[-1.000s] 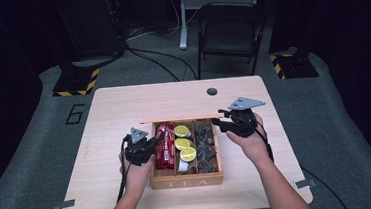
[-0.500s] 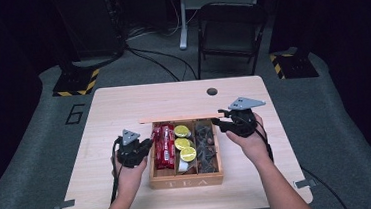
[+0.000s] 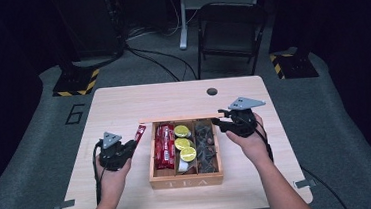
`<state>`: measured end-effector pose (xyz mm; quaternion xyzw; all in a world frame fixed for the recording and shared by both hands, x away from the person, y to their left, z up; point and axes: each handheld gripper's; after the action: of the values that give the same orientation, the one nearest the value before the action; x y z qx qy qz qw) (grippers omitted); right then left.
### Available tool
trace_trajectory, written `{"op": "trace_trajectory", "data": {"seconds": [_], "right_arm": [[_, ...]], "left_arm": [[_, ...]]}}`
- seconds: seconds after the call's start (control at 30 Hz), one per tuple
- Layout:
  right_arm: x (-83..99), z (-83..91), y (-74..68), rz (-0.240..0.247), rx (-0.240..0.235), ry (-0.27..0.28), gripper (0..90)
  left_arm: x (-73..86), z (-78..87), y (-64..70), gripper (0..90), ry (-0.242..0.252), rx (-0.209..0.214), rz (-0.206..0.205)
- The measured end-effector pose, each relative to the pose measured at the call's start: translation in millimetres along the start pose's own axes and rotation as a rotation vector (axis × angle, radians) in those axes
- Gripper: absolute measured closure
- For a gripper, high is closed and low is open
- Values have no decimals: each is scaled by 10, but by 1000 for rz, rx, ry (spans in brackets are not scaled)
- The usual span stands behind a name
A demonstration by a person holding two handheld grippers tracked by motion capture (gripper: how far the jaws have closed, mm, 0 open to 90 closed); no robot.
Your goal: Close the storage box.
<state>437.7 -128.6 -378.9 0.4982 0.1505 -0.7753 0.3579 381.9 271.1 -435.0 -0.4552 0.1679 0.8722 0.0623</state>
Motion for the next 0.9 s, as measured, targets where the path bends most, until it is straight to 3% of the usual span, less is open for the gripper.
{"op": "trace_trajectory", "data": {"seconds": [0.27,0.67,0.9], "right_arm": [[0,1,-2,0,0,-1,569],[6,2,-2,5,-2,0,569],[10,2,-6,3,-1,1,568]], "left_arm": [[39,112,-185,840,25,-23,37],[99,150,-386,840,38,-44,87],[110,152,-456,839,50,-64,91]]}}
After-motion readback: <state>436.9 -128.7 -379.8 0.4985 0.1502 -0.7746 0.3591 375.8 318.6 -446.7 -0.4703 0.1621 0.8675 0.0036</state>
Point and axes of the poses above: each handheld gripper's, and its own axes: z roughly backward along the jaws, x roughly out of its underside, y roughly to its right, and after that the axes turned 9 degrees about z, right-handed
